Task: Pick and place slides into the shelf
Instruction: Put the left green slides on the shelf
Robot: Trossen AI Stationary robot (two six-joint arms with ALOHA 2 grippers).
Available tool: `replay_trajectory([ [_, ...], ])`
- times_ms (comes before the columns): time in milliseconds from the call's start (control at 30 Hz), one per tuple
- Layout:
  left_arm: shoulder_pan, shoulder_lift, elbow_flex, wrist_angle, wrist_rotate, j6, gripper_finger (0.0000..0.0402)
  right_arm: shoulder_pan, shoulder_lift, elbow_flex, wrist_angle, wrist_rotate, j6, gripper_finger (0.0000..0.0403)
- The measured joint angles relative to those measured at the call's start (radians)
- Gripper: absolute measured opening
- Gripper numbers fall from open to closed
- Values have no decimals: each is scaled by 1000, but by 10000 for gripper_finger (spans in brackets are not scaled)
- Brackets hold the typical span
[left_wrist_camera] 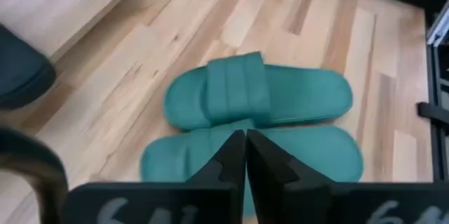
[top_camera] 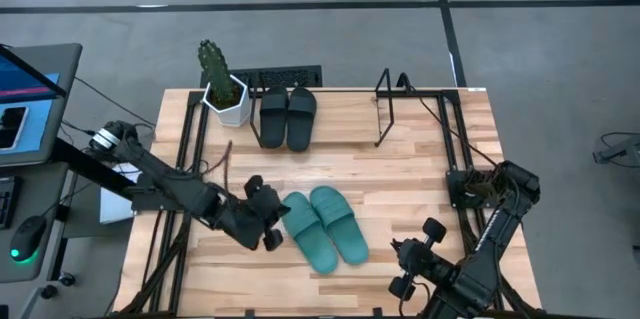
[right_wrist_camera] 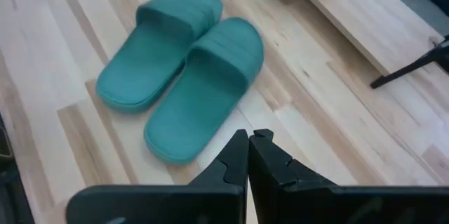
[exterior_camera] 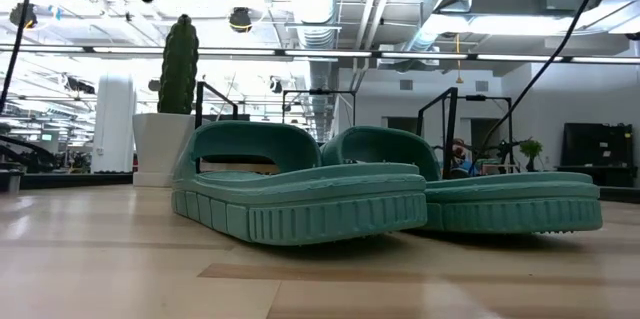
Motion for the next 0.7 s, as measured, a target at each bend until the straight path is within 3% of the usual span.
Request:
replay_trajectory([
  [433,-29,422,357,-242,138,-51,0,34,3,0,0,-7,-27,0],
  [700,-24,465,475,-265,240,-50,0,68,3,0,0,-10,-43,0],
])
